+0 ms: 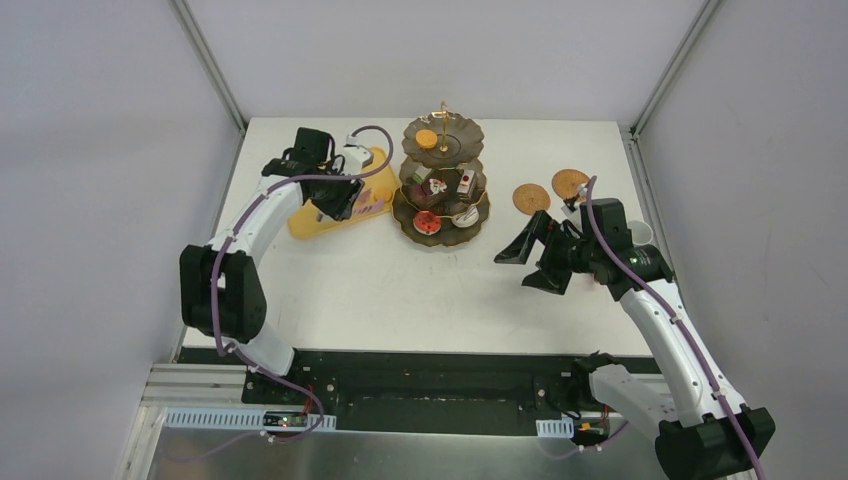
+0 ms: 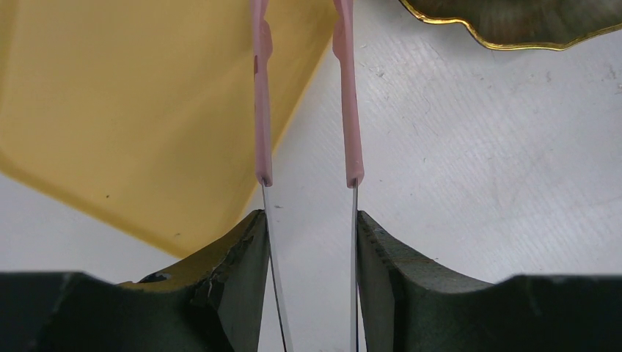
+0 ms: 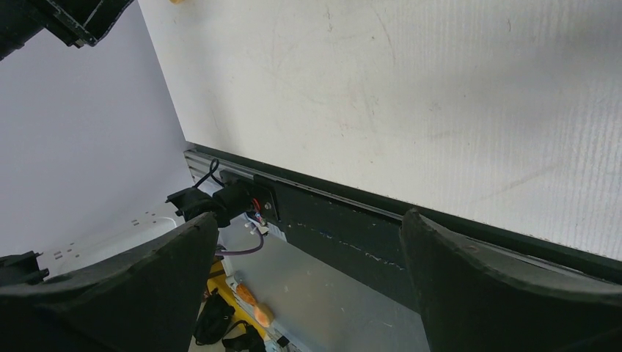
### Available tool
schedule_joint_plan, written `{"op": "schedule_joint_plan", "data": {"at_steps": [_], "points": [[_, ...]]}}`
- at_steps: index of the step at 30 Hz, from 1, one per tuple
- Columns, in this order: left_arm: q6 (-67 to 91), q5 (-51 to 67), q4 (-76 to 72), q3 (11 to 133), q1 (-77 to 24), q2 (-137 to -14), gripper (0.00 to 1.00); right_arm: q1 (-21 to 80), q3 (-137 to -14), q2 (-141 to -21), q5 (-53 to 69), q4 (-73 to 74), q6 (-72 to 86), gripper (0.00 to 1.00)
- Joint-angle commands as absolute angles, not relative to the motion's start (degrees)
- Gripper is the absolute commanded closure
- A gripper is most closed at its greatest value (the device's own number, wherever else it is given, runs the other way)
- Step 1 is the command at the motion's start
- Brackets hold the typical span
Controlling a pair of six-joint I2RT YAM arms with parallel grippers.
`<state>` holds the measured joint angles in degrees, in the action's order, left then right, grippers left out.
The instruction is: Serve the afternoon tea
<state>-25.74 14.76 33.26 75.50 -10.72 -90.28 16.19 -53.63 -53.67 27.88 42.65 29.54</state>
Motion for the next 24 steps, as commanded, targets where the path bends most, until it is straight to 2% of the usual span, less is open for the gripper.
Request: {"op": "schedule_joint_plan", "data": {"at_steps": [1,16,24], "points": [[-29.00,16.84,32.51,78.13,-11.16,-92.95,0.56,15.93,-54.06,-52.78,28.34,44.55,29.40,0.01],[-26.96,12.76,30.93,80.24,-11.25,-96.97,0.56,15.98,-54.66,-54.32,28.72,43.21,30.18,0.01],[-25.82,15.43,30.74,80.34,-11.16,-93.24,0.55,15.95,-54.67,-54.49,29.00,42.83,30.32,0.01]]}}
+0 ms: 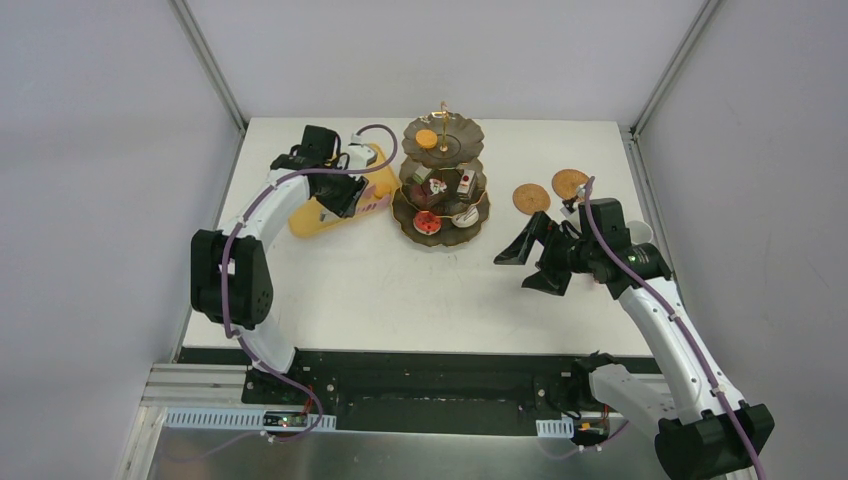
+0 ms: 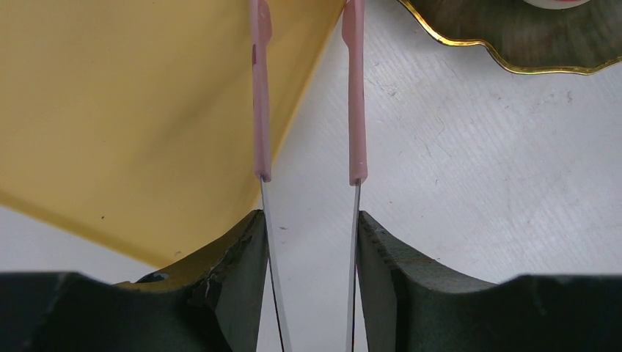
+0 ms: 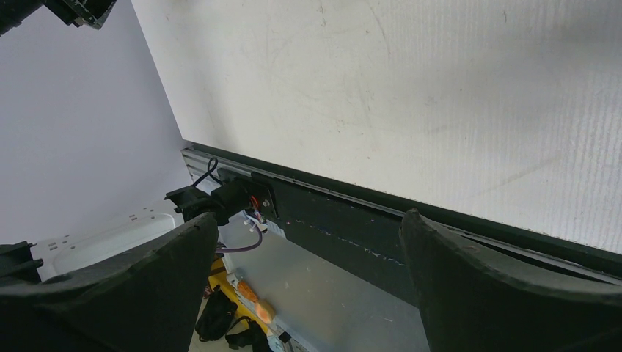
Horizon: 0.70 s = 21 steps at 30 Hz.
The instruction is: Serve the afternoon tea
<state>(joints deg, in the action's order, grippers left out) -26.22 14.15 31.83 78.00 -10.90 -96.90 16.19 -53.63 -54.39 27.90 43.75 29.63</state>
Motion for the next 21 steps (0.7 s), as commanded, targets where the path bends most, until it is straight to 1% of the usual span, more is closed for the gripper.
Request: {"op": "schedule_joint_plan", "data": {"at_steps": [1,11,18,21], "points": [[-25.76,15.22,30.62,80.16,-11.16,-92.57,0.55,15.91,-54.67,-54.49,28.89,42.76,30.31,0.01],[-23.93,16.10,29.04,81.04,-9.49,-92.57,0.54,15.92,-54.28,-54.81,29.17,42.53,30.21,0.01],[-24.45,14.65,31.78,83.52,-9.49,-96.77,0.54,15.96,-54.47,-55.16,29.20,42.12,30.21,0.01],[-24.71,15.77,33.04,84.89,-9.49,-98.14,0.54,15.96,-54.24,-55.15,29.19,42.12,30.35,0.01]]}}
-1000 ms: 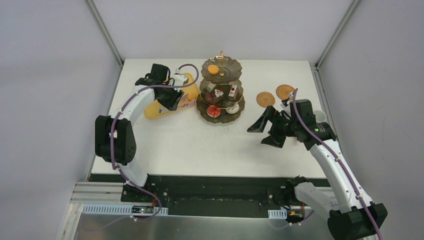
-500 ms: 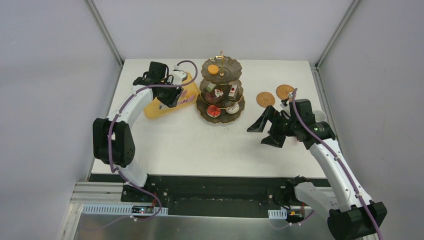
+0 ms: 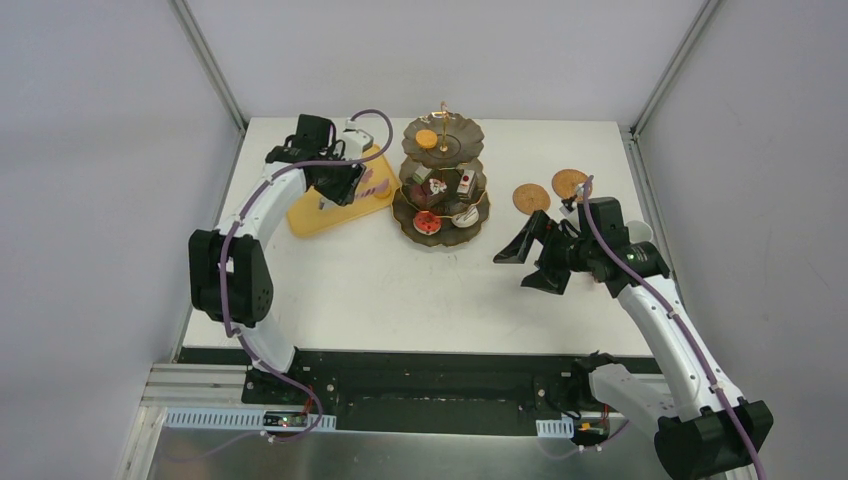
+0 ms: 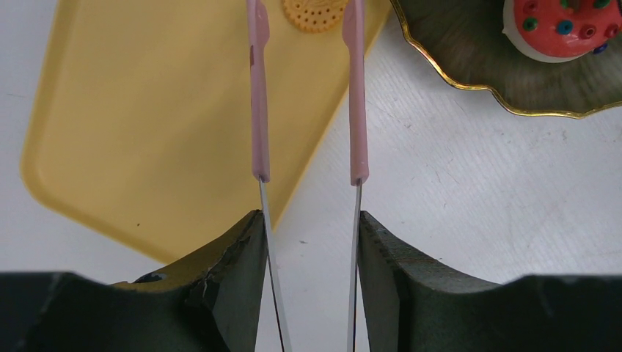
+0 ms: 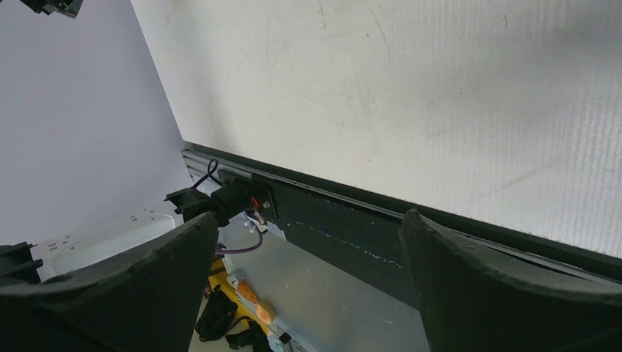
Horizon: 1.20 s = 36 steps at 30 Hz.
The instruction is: Serve the afternoon tea
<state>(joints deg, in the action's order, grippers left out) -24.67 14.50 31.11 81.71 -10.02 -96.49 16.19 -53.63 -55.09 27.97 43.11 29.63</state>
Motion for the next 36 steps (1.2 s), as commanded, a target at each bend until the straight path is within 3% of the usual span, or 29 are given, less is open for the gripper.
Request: {"op": "schedule_joint_plan", "data": {"at_steps": [1,28,36], "points": [[-24.68,16.20,33.06,84.98,-9.49,-98.46,0.54,15.97,-54.15,-55.11,29.18,42.09,30.33,0.01],[-24.50,12.43,32.60,89.04,-12.22,-106.48,0.56,15.96,-54.24,-56.17,28.57,41.37,31.07,0.01],[-24.86,13.14,34.18,90.17,-12.22,-107.12,0.72,15.91,-54.05,-56.01,28.21,41.32,31.51,0.01]]}}
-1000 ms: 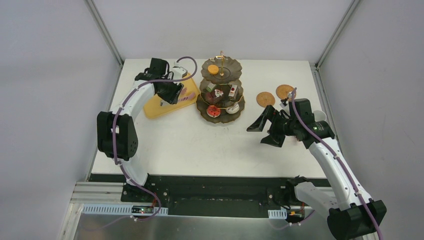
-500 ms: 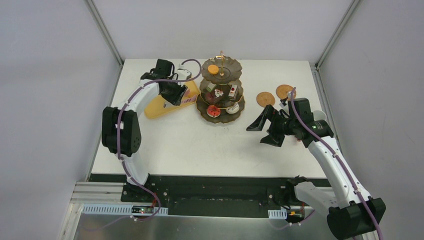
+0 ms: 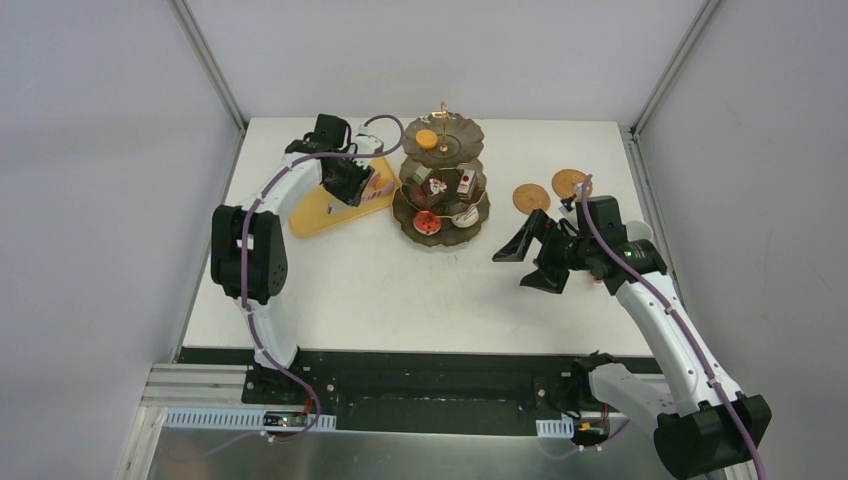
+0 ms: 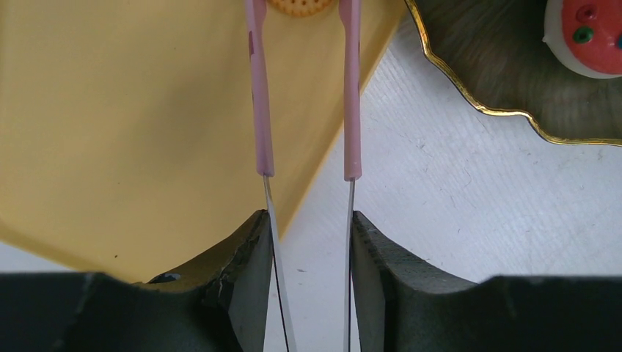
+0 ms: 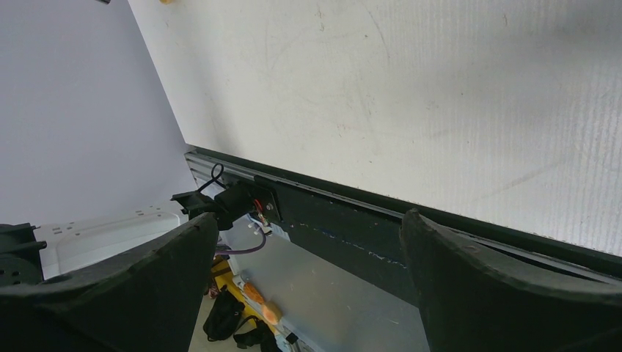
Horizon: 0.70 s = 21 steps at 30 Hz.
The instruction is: Serve the afternoon tea
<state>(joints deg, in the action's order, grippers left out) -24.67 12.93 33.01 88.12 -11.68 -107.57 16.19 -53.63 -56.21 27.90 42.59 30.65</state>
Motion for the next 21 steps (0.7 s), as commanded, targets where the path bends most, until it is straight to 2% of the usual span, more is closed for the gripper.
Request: {"op": "schedule_joint_plan", "data": {"at_steps": [1,7,17,21], "points": [[-24.86,13.00,34.39,90.18,-12.22,-106.94,0.73,15.94,-54.13,-55.99,28.21,41.35,31.54,0.01],[-20.44,9.54,31.48,88.00,-11.68,-102.55,0.75,15.98,-54.23,-56.06,28.11,41.07,31.82,0.01],[-4.59,-14.38,28.19,86.53,-9.59,-93.28,0.77,15.93,-54.13,-55.38,28.21,40.61,32.17,0.01],[3.38,-19.15,30.22,85.94,-7.92,-88.37,0.76,15.93,-54.31,-55.71,28.59,40.22,32.25,0.01]]}}
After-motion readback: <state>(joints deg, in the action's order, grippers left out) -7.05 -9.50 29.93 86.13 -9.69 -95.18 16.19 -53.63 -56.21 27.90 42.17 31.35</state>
